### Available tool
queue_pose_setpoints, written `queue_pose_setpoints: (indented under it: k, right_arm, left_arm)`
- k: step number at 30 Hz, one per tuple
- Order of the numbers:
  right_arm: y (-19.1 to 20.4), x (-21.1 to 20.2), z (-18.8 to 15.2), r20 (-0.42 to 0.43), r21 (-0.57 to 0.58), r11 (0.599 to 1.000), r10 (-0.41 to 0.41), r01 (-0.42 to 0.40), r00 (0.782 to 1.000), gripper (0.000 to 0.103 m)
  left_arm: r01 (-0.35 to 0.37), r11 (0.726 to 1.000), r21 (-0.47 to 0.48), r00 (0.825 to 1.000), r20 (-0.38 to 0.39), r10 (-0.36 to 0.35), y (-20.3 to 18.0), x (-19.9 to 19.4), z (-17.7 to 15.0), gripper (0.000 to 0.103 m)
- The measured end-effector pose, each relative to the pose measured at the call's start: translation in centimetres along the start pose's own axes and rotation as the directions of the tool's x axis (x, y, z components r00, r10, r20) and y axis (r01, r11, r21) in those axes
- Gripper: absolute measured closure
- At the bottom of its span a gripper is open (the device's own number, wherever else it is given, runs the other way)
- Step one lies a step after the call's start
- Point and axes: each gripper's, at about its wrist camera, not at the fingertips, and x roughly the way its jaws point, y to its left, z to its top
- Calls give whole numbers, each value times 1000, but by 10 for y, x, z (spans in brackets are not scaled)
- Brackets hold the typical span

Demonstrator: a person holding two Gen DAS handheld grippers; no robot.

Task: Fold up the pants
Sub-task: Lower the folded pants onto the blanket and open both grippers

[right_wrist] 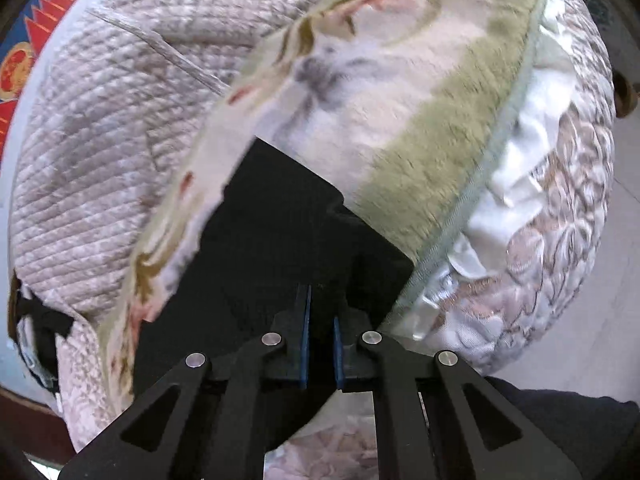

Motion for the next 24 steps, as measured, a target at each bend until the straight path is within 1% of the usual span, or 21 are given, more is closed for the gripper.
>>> queue_pose_setpoints:
  k: [2,5,6,7,8,10,11,12,13,14,15,18,19,20,21,23,24]
  right_arm:
    - [4,-3,0,14,-16,1000,-17,18,1000,94]
    - [4,-1,0,-3,0,999,-45,45,999,93]
    - [3,-4,-1,6,1,999,-49,49,999,93]
    - [6,-10,-1,30,-12,998,-68,68,997,85]
    - [10,-19,-2,70,-30,994,-104,106,992,82]
    - [18,-38,-1,165,-65,984,-150,163,975,81]
    - [22,-47,1,216,-88,979,-160,182,963,81]
    - [27,-55,2,263,-109,974,-166,201,950,81]
    - [32,-58,3,291,-131,971,-156,201,944,80]
    - [39,-57,4,303,-177,967,-126,186,945,76]
    - [46,-53,5,289,-223,959,-109,177,951,75]
    - [73,-19,1,173,-389,910,-81,144,982,75]
    - [77,-8,-1,139,-422,896,-86,138,987,75]
    - [82,6,-1,103,-454,881,-98,135,990,75]
    - [87,19,-2,73,-483,865,-112,133,991,75]
    - [94,39,-3,47,-533,833,-147,150,988,75]
    - [99,46,-4,39,-562,814,-152,148,988,75]
  left_arm:
    - [-3,1000,-5,1000,-8,3,2,4,0,99]
    - [-16,1000,22,1000,-18,16,-2,4,-2,98]
    - [-16,1000,24,1000,-15,16,-2,2,-2,98]
    - [-20,999,31,1000,-5,21,-2,-2,-2,97]
    - [-38,999,37,999,14,38,-2,-8,-1,94]
    - [-86,996,26,994,66,84,1,-20,3,94]
    - [-123,992,14,988,95,121,5,-27,8,94]
    - [-159,987,8,980,120,157,6,-32,11,94]
    - [-177,984,6,974,145,175,7,-37,15,94]
    - [-176,984,8,972,159,173,7,-38,19,94]
    - [-168,986,13,973,166,163,5,-39,23,94]
    - [-108,992,58,983,154,98,-10,-30,31,91]
    - [-75,994,80,989,135,64,-18,-22,33,83]
    - [-50,994,99,992,116,38,-26,-16,34,76]
    - [-31,992,125,995,100,19,-34,-8,34,75]
    - [-12,984,180,998,69,0,-50,8,35,75]
    - [1,978,208,999,43,-10,-58,19,36,75]
